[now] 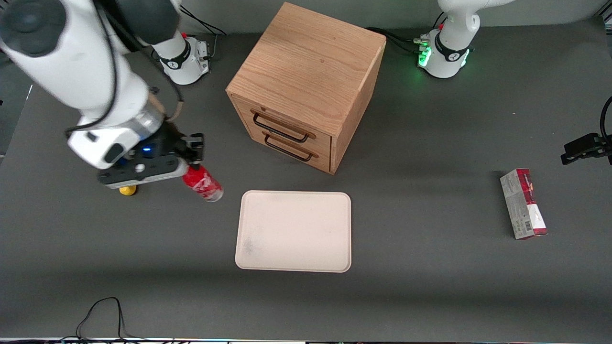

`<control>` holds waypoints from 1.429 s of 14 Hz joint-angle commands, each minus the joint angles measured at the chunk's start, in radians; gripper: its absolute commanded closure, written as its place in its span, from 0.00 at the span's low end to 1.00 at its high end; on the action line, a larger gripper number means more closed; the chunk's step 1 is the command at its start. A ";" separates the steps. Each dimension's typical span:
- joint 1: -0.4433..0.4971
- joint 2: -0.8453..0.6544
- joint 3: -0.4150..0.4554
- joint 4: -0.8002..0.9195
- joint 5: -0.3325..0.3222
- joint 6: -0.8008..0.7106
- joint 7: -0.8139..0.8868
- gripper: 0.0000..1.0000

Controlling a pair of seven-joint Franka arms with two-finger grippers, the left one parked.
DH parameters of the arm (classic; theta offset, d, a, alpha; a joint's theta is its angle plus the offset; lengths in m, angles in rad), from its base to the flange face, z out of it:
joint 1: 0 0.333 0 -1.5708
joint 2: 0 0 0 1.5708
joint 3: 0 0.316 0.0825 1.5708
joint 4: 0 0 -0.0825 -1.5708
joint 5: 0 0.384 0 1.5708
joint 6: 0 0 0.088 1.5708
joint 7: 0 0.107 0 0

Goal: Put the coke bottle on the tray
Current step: 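Stand the bottle upright on the tray corner and open the right gripper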

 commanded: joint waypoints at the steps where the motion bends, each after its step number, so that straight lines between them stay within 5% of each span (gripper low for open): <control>1: 0.014 0.016 -0.010 0.020 -0.010 0.021 0.015 1.00; 12: -0.040 0.357 -0.001 0.019 -0.006 0.283 -0.041 1.00; 20: -0.051 0.457 0.013 0.006 0.038 0.397 -0.043 1.00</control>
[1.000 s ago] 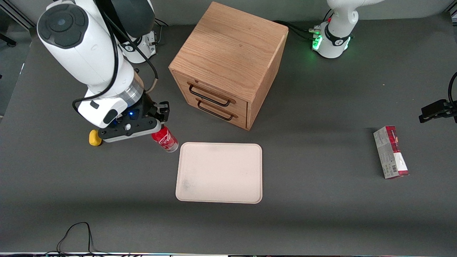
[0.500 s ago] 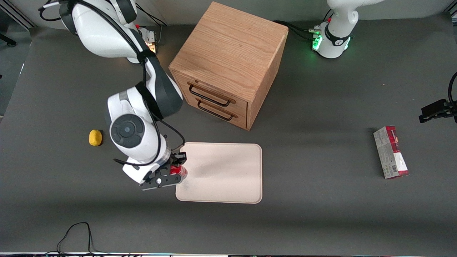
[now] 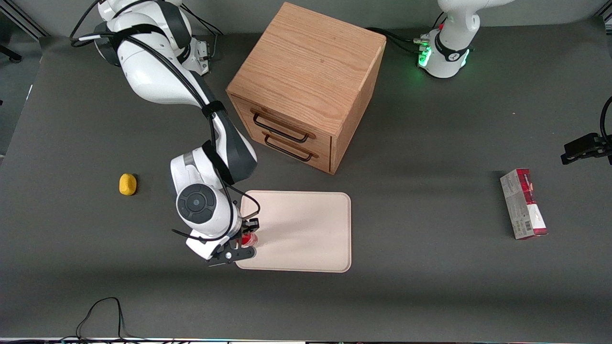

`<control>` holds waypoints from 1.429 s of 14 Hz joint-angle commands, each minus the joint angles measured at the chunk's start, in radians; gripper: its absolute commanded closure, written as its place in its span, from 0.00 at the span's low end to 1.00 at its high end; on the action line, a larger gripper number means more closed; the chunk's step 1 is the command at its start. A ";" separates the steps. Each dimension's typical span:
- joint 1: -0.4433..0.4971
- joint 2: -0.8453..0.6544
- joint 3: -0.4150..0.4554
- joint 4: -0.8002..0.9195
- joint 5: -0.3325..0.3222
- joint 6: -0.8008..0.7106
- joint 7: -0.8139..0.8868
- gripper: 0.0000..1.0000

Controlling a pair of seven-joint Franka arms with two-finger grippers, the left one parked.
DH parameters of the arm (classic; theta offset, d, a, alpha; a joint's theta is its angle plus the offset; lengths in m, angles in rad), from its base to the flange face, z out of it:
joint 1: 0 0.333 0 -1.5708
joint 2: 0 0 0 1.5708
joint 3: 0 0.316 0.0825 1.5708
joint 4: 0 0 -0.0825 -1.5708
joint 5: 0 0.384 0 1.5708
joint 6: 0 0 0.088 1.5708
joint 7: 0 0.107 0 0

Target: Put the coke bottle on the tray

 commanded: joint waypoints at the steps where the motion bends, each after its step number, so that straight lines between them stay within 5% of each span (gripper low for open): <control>1: -0.009 0.014 0.008 0.018 0.029 0.024 -0.023 1.00; 4: -0.009 0.022 0.008 0.017 0.029 0.027 -0.020 1.00; 5: -0.009 0.022 0.008 0.017 0.031 0.025 -0.018 0.60; 6: -0.009 0.020 0.007 0.015 0.029 0.025 -0.012 0.09; 7: -0.009 0.014 0.007 0.015 0.029 0.025 -0.009 0.00; 14: -0.010 -0.101 -0.004 0.014 0.031 -0.126 -0.009 0.00; 20: -0.015 -0.398 -0.044 -0.147 0.028 -0.331 -0.025 0.00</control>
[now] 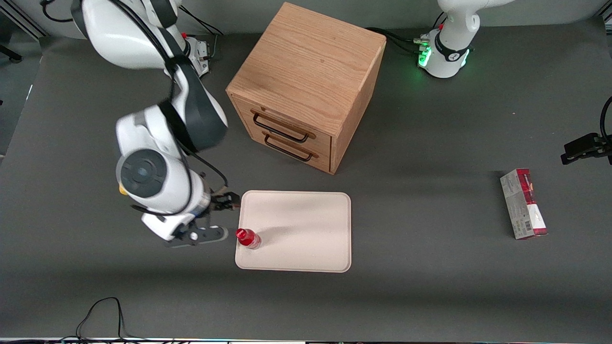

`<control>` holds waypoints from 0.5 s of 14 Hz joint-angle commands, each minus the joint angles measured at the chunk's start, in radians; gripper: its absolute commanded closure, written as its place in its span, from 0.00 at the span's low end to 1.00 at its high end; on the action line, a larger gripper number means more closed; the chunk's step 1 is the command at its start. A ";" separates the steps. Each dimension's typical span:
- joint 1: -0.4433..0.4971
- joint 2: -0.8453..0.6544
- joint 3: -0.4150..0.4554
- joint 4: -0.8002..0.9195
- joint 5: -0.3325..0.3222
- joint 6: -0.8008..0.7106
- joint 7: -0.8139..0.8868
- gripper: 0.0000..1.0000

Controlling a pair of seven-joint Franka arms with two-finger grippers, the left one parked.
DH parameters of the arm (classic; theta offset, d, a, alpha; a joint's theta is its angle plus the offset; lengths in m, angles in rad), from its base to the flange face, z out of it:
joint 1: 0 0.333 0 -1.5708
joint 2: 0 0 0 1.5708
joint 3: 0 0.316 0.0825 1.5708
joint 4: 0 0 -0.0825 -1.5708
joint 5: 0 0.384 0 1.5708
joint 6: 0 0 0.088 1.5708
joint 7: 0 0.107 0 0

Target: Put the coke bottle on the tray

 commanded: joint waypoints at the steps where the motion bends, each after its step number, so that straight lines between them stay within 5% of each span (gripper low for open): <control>1: 0.003 -0.228 -0.017 -0.229 0.015 -0.008 -0.024 0.00; 7: -0.038 -0.530 -0.079 -0.514 0.018 -0.002 -0.026 0.00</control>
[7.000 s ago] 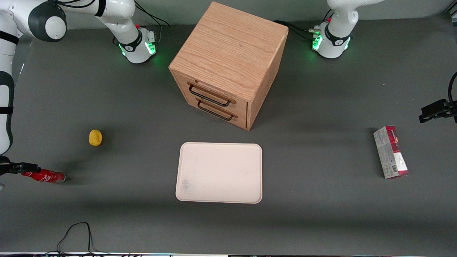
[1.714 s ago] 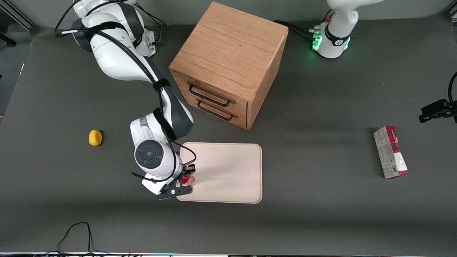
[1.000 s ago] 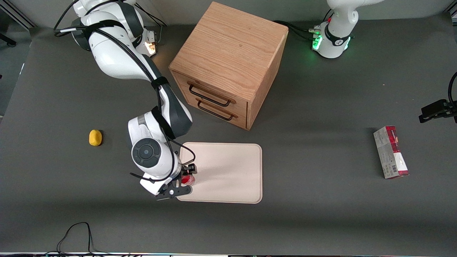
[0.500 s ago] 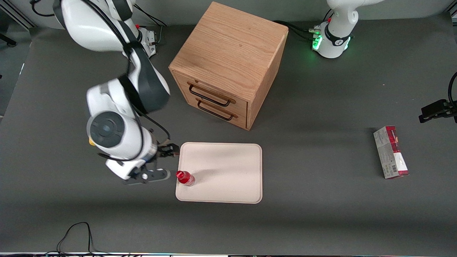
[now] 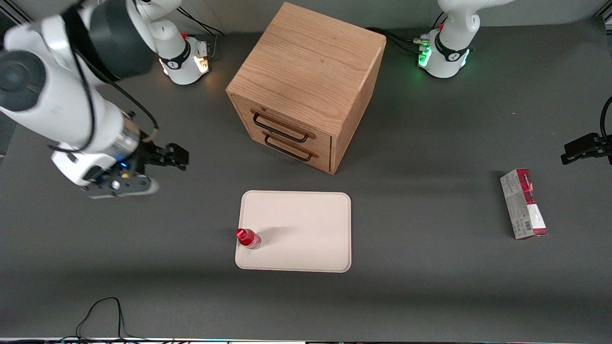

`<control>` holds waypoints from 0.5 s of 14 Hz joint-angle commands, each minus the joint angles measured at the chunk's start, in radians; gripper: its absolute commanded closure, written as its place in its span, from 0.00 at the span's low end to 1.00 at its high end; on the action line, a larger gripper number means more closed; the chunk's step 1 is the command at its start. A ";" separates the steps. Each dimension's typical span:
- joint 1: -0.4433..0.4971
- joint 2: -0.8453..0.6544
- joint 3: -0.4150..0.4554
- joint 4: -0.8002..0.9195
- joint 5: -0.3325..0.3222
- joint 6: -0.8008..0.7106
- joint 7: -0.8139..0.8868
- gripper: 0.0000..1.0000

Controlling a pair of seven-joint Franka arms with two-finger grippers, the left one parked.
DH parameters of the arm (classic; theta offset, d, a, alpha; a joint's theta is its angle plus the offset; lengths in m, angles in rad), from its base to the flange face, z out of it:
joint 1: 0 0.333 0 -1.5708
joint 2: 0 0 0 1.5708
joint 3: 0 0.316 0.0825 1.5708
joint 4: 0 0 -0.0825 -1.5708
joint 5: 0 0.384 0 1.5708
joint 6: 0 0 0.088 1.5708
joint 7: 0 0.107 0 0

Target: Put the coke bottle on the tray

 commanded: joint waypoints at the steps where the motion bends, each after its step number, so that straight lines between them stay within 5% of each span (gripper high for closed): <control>1: -0.052 -0.172 -0.005 -0.204 0.017 0.039 -0.022 0.00; 7: -0.317 -0.284 0.076 -0.310 0.016 0.089 -0.247 0.00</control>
